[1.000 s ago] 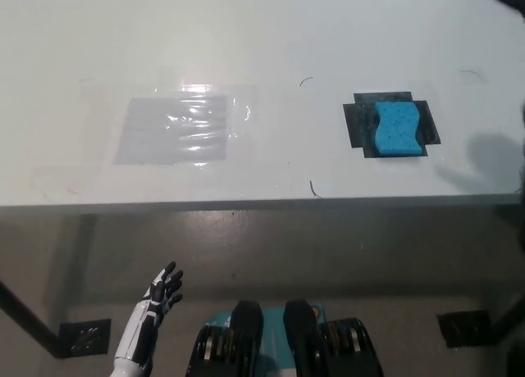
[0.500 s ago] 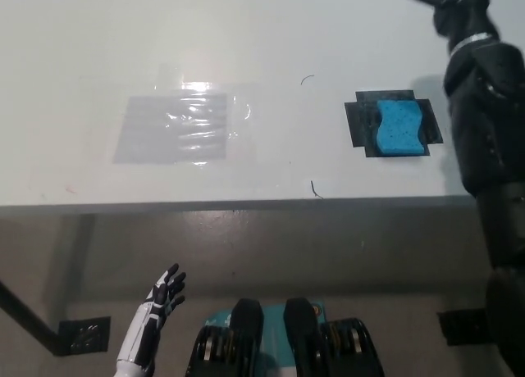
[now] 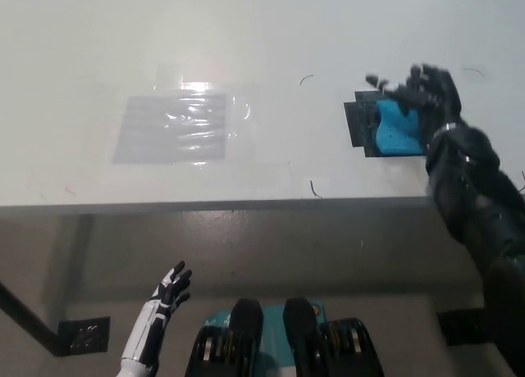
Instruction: A soft sponge is kept on the balc marked spot on the table infront of the robot and it uses its right hand fist to press down on it and drrags it across the table in a back and forth manner twice to clean it
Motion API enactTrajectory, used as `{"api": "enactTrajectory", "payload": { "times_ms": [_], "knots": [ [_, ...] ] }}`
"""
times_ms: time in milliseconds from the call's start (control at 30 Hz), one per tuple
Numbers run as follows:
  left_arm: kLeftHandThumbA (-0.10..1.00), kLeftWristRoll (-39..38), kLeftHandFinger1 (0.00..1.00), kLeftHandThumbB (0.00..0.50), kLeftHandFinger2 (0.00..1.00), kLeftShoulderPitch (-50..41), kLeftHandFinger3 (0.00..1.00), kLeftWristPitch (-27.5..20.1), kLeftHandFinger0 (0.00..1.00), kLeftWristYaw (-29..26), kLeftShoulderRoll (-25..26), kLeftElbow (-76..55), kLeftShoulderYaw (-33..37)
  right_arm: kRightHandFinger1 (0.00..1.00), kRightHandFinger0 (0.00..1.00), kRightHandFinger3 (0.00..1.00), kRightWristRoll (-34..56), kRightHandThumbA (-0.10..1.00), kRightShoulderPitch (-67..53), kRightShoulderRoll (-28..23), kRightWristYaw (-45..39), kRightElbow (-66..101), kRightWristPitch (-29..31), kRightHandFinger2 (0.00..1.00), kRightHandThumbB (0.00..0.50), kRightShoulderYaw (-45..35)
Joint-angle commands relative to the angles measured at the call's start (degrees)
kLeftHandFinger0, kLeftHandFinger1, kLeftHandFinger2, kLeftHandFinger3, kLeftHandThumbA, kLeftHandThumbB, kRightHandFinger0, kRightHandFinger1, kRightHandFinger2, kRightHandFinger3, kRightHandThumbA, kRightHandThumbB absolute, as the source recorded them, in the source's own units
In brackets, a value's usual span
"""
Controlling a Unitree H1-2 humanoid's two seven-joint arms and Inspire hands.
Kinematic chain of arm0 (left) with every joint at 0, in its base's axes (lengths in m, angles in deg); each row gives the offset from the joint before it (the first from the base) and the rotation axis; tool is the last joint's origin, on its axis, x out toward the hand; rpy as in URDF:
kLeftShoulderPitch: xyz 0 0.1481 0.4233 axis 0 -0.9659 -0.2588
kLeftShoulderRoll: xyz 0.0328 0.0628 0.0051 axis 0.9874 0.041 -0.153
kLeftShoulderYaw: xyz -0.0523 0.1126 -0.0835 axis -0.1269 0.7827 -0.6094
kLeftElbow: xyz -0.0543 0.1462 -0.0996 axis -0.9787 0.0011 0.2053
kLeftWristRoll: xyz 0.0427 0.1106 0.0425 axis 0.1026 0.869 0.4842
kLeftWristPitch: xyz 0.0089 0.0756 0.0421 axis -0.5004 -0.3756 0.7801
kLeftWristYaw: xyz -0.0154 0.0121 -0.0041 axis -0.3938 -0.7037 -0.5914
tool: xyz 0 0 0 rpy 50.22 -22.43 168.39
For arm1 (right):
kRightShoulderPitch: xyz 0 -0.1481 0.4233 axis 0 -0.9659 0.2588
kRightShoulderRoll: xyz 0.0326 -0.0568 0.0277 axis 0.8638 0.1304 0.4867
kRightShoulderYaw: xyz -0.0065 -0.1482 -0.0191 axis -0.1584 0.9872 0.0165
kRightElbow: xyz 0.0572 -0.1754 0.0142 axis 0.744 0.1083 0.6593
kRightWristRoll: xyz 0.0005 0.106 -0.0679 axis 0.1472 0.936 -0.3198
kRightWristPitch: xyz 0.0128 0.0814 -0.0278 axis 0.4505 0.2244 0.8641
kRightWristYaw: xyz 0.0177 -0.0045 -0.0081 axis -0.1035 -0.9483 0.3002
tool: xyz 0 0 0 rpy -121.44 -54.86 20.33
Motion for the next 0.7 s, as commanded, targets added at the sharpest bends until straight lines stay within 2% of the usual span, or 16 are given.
{"api": "enactTrajectory", "payload": {
  "times_ms": [0,100,133,200,300,667],
  "knots": [
    [1.0,0.63,1.0,0.405,1.0,0.68,1.0,-2.78,1.0,-0.14,0.29,-1.67,0.29,0.0,0.0,0.04,1.36,1.0,0.92,0.39,-0.23,-0.77,2.92,0.0,0.207,-1.53],
    [1.0,1.14,1.0,0.403,1.0,1.14,1.0,-3.29,1.0,-0.6,0.31,-1.24,0.27,0.0,0.0,0.08,1.64,1.0,-0.88,1.07,-1.11,-1.51,2.26,0.0,0.224,-2.11],
    [1.0,1.21,1.0,0.404,1.0,1.1,1.0,-2.82,1.0,-0.6,0.31,-1.51,0.3,0.0,0.0,0.06,1.75,1.0,-1.41,1.3,-1.14,-1.7,1.86,0.0,0.231,-2.32],
    [1.0,1.43,1.0,0.402,1.0,1.1,1.0,-2.78,1.0,-0.66,0.36,-1.67,0.35,0.0,0.0,0.0,0.95,1.0,-2.67,1.78,-0.92,-2.01,2.03,0.0,0.209,-1.76],
    [1.0,1.56,1.0,0.404,1.0,1.29,1.0,-3.5,1.0,-0.59,0.55,-1.15,0.35,0.0,0.0,0.0,-0.07,1.0,-3.95,2.27,-0.24,-2.34,2.03,0.0,0.184,-0.74],
    [1.0,1.93,1.0,0.4,1.0,1.68,1.0,-3.73,1.0,-0.79,0.75,-1.07,-0.02,0.0,0.0,0.0,-1.68,1.0,-1.94,4.32,0.13,-1.9,2.0,0.0,0.221,1.57]
  ]
}}
